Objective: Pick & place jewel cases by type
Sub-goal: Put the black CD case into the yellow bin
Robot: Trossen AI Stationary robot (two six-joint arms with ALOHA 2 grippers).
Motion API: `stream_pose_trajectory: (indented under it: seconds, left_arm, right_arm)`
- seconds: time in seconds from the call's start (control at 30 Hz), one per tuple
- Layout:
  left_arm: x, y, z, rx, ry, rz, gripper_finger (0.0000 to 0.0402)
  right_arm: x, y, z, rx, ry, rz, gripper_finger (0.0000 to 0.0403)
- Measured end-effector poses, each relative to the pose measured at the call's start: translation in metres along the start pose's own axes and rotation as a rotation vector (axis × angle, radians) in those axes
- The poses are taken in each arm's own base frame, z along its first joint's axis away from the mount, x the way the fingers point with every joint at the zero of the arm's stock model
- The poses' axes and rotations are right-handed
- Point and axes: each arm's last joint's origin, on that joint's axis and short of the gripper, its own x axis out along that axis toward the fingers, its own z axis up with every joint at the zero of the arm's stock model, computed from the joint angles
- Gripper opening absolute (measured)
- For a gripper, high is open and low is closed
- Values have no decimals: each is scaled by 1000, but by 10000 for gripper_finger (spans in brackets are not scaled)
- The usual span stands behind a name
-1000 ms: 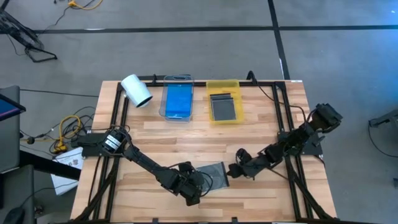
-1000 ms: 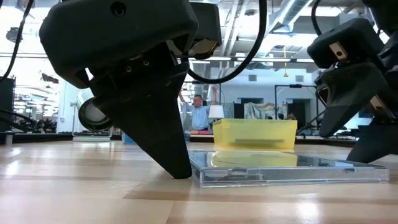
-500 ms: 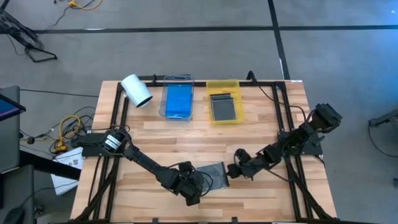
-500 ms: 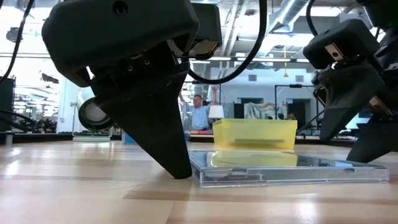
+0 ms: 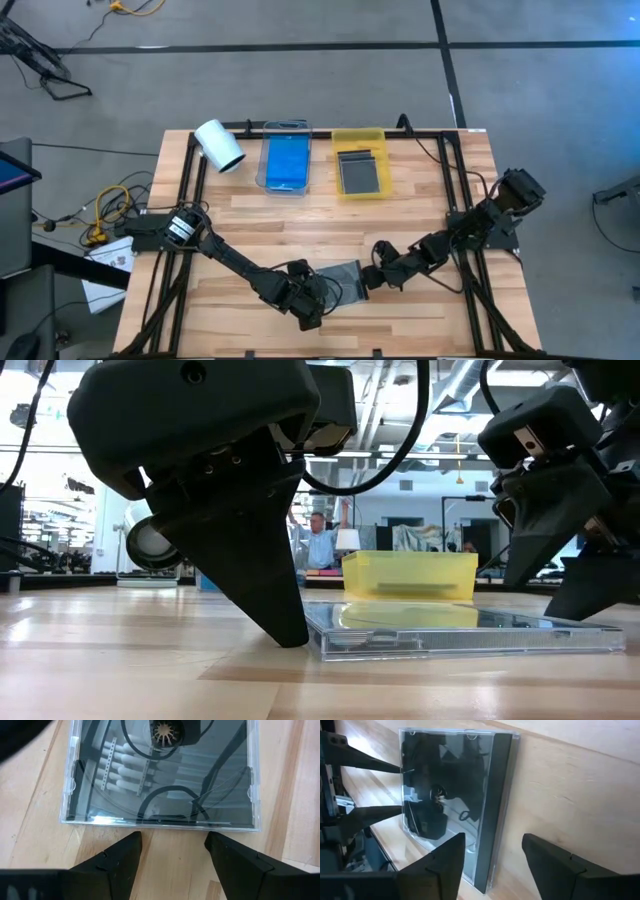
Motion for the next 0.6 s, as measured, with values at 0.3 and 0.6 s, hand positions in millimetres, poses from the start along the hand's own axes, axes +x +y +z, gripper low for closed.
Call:
stream_pose_trajectory:
  seconds: [0.3, 0.6]
  left_arm:
    - [0, 0, 0, -1, -1, 1, 233]
    - [0, 1, 1, -5, -7, 3, 233]
  right_arm:
    - [0, 1, 0, 26, 18, 5, 257]
    - [2, 4, 8, 38, 25, 39, 260]
